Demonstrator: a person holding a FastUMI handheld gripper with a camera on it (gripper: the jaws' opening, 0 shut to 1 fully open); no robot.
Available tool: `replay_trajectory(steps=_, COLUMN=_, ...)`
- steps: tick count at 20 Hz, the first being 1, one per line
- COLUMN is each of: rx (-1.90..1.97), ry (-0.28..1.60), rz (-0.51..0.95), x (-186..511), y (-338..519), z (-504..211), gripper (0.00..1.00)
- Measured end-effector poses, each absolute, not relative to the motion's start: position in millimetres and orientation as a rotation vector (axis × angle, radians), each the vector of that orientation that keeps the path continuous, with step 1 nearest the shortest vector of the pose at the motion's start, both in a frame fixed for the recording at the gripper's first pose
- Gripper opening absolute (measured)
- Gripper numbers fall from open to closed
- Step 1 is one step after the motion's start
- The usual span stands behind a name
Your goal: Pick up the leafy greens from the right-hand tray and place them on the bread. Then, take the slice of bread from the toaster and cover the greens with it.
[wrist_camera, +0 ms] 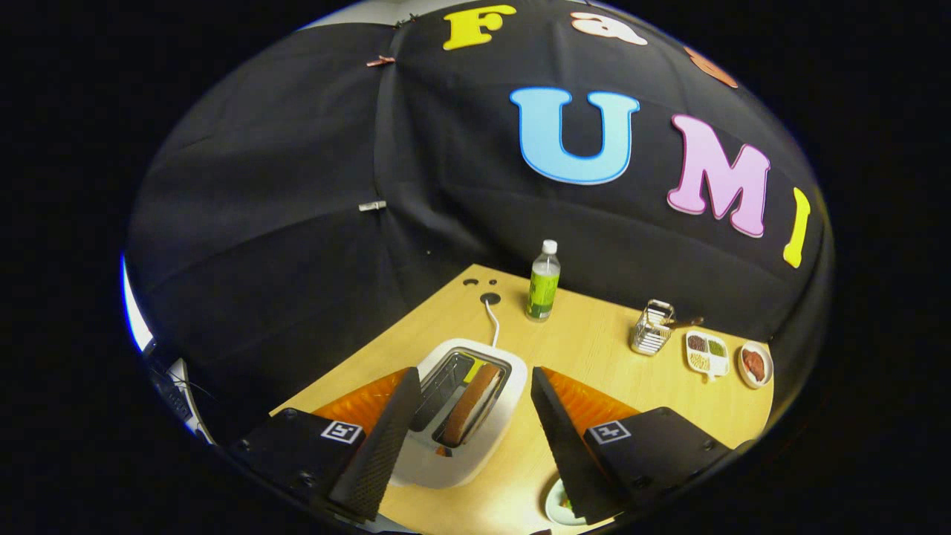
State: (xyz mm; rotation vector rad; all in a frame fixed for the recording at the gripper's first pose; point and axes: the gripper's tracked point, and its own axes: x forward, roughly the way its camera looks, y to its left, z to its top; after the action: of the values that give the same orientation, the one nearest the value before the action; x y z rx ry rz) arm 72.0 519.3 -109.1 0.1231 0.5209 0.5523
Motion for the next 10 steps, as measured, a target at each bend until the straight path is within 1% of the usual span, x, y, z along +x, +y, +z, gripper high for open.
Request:
replay_trajectory(steps=3, rx=0.13, ry=0.594, rz=0.483, x=85.2, y=530.4, z=-135.7, gripper=0.9)
replay_trajectory(steps=5, rx=0.151, ry=0.634, rz=0.439, x=91.7, y=536.6, z=-145.8, gripper=0.77)
replay_trajectory(steps=6, rx=0.159, ry=0.653, rz=0.425, x=92.4, y=538.4, z=-150.9, gripper=0.67)
replay_trajectory(steps=7, rx=0.164, ry=0.672, rz=0.417, x=93.1, y=541.4, z=-156.0, gripper=0.63)
replay_trajectory(steps=10, rx=0.174, ry=0.72, rz=0.388, x=90.3, y=543.1, z=-169.2, gripper=0.44)
